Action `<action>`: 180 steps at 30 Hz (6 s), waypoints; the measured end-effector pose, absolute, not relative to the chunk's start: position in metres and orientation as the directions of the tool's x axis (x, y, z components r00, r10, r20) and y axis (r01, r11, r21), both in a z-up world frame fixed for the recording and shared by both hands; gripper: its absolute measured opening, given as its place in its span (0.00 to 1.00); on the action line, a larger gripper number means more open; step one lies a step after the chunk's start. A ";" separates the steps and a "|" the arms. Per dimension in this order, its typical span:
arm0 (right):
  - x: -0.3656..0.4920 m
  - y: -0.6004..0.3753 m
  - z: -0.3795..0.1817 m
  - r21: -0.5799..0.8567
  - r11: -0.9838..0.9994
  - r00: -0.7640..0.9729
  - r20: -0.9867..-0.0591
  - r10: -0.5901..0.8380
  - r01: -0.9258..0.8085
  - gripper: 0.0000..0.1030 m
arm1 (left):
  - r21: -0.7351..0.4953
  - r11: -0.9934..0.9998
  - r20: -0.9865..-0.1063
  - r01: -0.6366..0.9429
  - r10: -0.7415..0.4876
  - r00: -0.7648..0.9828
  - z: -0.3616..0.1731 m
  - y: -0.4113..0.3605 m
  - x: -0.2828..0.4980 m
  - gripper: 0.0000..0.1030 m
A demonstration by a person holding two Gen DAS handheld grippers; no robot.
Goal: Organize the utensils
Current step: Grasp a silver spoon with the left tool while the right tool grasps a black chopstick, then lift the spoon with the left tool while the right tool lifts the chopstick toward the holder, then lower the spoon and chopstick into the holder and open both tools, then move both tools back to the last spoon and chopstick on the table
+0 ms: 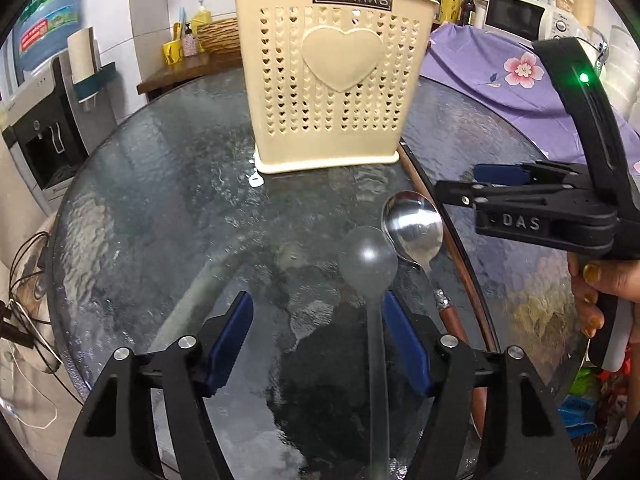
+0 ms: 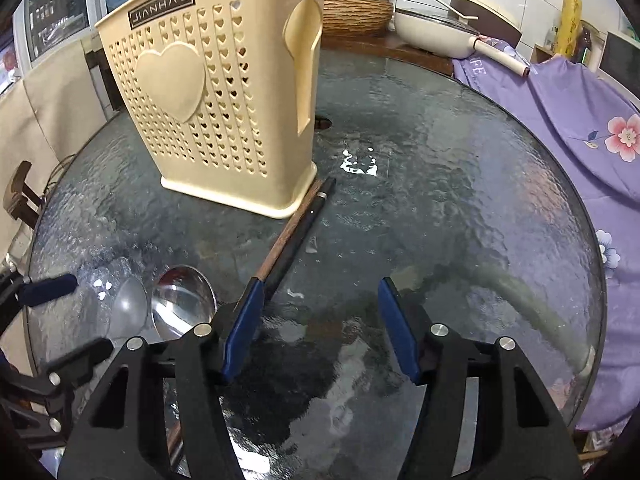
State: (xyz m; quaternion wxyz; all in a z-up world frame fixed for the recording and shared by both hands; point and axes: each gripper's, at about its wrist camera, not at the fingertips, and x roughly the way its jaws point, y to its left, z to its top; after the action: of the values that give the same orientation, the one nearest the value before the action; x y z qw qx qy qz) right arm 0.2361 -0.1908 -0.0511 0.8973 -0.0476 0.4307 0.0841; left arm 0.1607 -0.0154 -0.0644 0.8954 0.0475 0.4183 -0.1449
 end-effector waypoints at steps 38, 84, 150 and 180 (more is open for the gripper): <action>0.313 -0.198 -0.050 0.003 0.988 0.561 -0.823 0.091 -0.156 0.19 | 0.046 0.946 -0.761 0.320 -0.174 0.625 -0.064 -0.064 0.170 0.34; 0.164 -0.241 0.103 0.140 0.931 0.848 -0.385 0.364 -0.336 0.08 | -0.110 0.948 -0.500 0.298 -0.312 0.808 0.058 0.001 0.146 0.34; 0.294 -0.193 0.134 0.112 0.944 0.847 -0.419 0.329 -0.311 0.08 | -0.196 0.965 -0.504 0.174 -0.252 0.826 0.069 -0.004 0.268 0.38; 0.236 -0.227 0.017 0.056 0.979 0.774 -0.604 0.191 -0.198 0.62 | -0.051 0.971 -0.639 0.235 -0.213 0.739 -0.031 -0.042 0.159 0.85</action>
State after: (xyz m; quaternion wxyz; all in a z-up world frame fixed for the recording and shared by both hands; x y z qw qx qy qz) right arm 0.2362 -0.2275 0.0171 0.9418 -0.0052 0.3200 0.1033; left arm 0.1590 -0.0424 -0.0310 0.9324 0.0165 0.3404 -0.1202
